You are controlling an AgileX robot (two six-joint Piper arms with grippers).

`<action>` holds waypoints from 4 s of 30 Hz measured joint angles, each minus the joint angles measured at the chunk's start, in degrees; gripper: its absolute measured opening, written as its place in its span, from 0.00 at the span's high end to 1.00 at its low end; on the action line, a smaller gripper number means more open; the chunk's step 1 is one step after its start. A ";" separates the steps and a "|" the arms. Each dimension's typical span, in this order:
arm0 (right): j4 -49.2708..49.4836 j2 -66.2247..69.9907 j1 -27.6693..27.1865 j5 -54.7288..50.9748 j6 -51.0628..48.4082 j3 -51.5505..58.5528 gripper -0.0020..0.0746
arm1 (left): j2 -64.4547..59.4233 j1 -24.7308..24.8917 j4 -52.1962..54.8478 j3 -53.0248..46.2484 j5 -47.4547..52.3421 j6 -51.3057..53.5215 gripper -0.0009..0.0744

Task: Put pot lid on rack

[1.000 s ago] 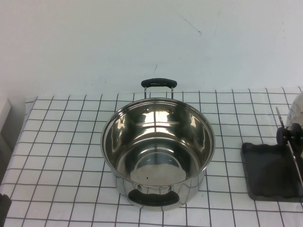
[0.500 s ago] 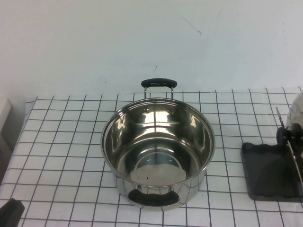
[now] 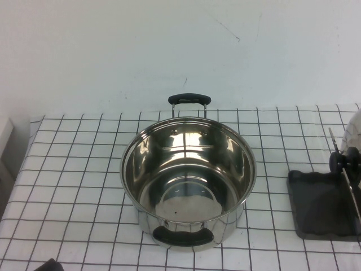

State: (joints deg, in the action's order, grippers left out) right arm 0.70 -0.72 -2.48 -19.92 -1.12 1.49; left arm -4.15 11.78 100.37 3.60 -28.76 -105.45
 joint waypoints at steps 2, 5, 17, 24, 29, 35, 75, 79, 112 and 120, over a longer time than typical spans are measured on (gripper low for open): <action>-0.08 0.00 0.00 0.00 0.34 0.00 0.98 | 0.00 0.00 0.14 0.00 -1.16 0.00 0.99; -0.21 0.00 0.00 0.00 0.46 0.00 0.98 | 0.00 0.00 0.27 0.00 -3.12 0.00 0.99; -0.21 0.00 0.00 0.00 0.60 0.00 0.98 | 0.00 0.00 0.83 0.00 -8.41 0.00 0.99; -0.21 0.00 0.00 -0.09 0.60 0.00 0.98 | 0.00 0.00 -0.59 -0.10 -8.97 0.23 0.99; -0.21 0.00 0.00 -0.09 0.60 0.00 0.98 | 0.00 0.00 -22.72 -2.29 3.86 7.69 0.99; -0.21 0.00 0.00 -0.09 0.60 0.00 0.98 | 0.00 0.00 -63.31 -3.52 24.10 38.36 0.99; -0.21 0.00 0.12 -0.09 0.60 0.00 0.98 | 4.66 -4.06 -102.46 -5.11 46.84 99.36 0.99; -0.21 0.00 0.12 -0.09 0.60 0.00 0.98 | 4.66 -4.06 -102.65 -5.11 46.93 99.47 0.99; -0.21 0.00 0.12 -0.09 0.60 0.00 0.98 | 4.70 -4.06 -102.65 -5.11 46.97 99.94 0.99; -0.21 0.00 0.12 -0.09 0.60 0.00 0.98 | 4.70 -4.06 -102.65 -5.11 46.97 99.94 0.99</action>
State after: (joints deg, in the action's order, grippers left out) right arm 0.48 -0.72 -2.36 -20.00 -0.52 1.49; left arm 0.55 7.72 -2.28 -1.51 18.21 -5.51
